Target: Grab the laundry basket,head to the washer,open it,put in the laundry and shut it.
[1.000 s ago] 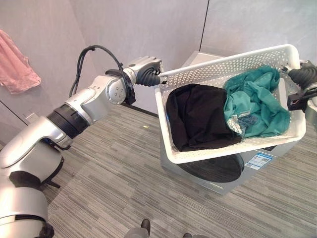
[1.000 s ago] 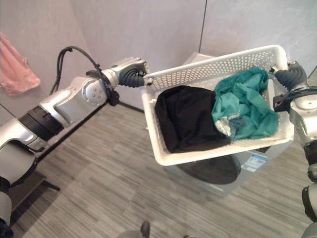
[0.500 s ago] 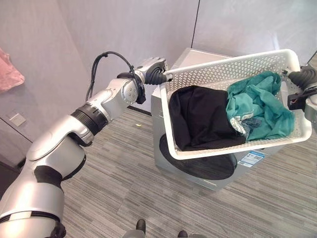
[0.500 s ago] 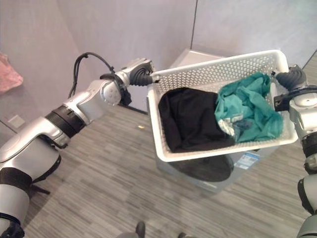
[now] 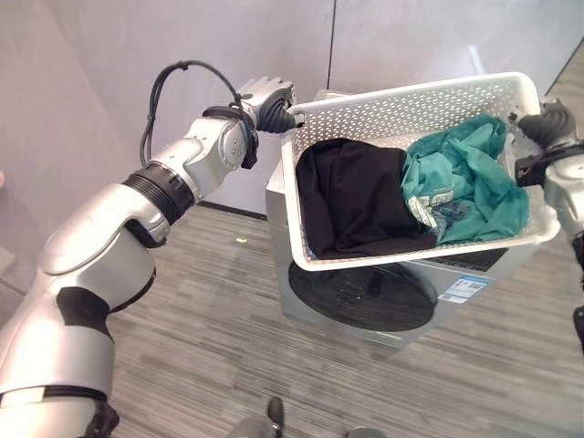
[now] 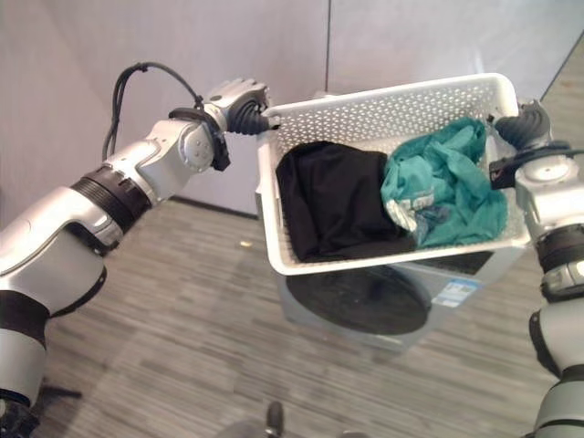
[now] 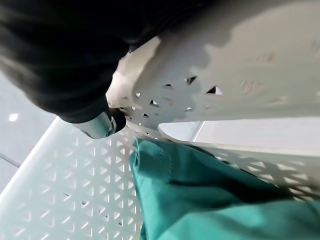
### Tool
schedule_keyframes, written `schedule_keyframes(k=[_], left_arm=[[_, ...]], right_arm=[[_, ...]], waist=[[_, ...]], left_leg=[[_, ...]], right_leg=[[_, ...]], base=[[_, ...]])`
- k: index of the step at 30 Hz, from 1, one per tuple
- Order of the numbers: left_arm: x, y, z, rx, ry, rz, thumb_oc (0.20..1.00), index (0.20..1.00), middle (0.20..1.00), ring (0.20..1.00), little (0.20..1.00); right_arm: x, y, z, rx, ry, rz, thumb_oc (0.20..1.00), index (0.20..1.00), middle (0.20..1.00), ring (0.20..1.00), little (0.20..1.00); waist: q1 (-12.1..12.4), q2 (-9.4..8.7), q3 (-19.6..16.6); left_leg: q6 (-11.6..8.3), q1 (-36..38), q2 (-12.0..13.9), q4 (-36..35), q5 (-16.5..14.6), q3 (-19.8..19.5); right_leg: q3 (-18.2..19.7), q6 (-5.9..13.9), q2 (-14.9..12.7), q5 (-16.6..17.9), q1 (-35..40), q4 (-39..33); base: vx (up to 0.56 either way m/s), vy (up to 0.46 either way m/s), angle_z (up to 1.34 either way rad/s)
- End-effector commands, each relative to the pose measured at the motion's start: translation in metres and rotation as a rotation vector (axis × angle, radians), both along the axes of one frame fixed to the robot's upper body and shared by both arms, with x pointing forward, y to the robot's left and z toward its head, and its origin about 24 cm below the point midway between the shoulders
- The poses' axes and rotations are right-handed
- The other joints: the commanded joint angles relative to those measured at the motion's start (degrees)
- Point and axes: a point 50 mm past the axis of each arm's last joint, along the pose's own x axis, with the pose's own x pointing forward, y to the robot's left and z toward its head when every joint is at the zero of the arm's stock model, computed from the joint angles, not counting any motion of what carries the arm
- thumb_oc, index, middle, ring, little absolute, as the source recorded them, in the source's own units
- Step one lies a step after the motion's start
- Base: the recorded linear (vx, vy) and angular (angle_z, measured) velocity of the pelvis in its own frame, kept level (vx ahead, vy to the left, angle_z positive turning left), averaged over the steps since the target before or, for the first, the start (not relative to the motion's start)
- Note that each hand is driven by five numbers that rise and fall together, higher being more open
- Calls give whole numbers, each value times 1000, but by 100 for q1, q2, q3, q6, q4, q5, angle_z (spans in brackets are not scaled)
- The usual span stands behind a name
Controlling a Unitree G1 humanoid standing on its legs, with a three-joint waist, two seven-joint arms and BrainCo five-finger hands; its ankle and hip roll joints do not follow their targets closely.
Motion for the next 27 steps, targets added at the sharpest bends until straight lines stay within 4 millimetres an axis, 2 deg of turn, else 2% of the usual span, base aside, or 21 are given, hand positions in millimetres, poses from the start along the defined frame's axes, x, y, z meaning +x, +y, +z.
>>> schedule_keyframes(k=[1, 3, 4, 5, 6, 9, 13, 18, 22, 27], left_arm=[[-16, -40, 66, -139, -172, -117, 200, 200, 200, 200, 200], [-15, -33, 69, -146, -184, -99, 200, 200, 200, 200, 200], [-14, -24, 75, -130, -204, -62, 200, 200, 200, 200, 200], [-14, -24, 75, -129, -204, -62, 200, 200, 200, 200, 200], [-12, -21, 78, -116, -211, -36, 200, 200, 200, 200, 200], [-11, -18, 77, -114, -208, -20, 200, 200, 200, 200, 200], [-10, -21, 73, -136, -195, -31, 200, 200, 200, 200, 200], [-7, -30, 71, -98, -201, -14, 200, 200, 200, 200, 200], [-4, -34, 64, -107, -177, -9, 200, 200, 200, 200, 200], [-1, -37, 56, -116, -150, 0, 200, 200, 200, 200, 200]], right_arm=[[15, 49, 57, 16, -192, 195, 200, 200, 200, 200, 200], [15, 50, 60, 11, -201, 197, 200, 200, 200, 200, 200], [15, 49, 58, 21, -196, 197, 200, 200, 200, 200, 200], [15, 49, 58, 22, -196, 197, 200, 200, 200, 200, 200], [18, 52, 47, 29, -165, 207, 200, 200, 200, 200, 200], [20, 52, 41, 29, -138, 199, 200, 200, 200, 200, 200], [20, 46, 38, 31, -121, 180, 200, 200, 200, 200, 200], [14, 18, 49, -27, -87, 46, 200, 200, 200, 200, 200], [16, 15, 42, -26, -45, 21, 200, 200, 200, 200, 200], [19, 20, 48, -22, -48, 29, 200, 200, 200, 200, 200]], waist=[[191, 96, -240], [123, 192, -164], [80, 271, -69], [77, 273, -67], [67, 256, -123], [113, 234, -200], [171, 179, -292], [118, 153, -350], [74, 183, -359], [10, 119, -314]], left_leg=[[-88, 307, 376, -225, -236, -106], [-54, 386, 352, -263, -272, -128], [-58, 412, 400, -226, -319, -45], [-58, 412, 404, -223, -321, -48], [-89, 524, 410, -287, -381, 58], [-118, 550, 425, -334, -395, 136], [-167, 597, 450, -454, -355, 165], [-350, 677, 549, -745, -188, 114], [-410, 735, 614, -972, -67, 113], [-462, 631, 672, -997, -11, 85]], right_leg=[[359, 157, 219, 856, 232, -677], [522, 164, 345, 840, -9, -910], [454, 256, 239, 1070, -153, -1111], [448, 256, 244, 1081, -142, -1128], [279, 337, 137, 1322, -8, -1574], [89, 388, 96, 1458, 155, -1972], [88, 400, 180, 1459, 330, -2281], [-96, 372, 341, 1433, 572, -2653], [-141, 354, 412, 1350, 581, -2674], [-171, 318, 495, 1321, 516, -2674]], base=[[125, 113, -29], [76, 50, -17], [71, 39, -7], [104, -37, 3], [85, -37, 10], [89, -57, -10], [76, -74, -21], [57, -134, 1], [41, -93, 5], [17, -52, 7]])
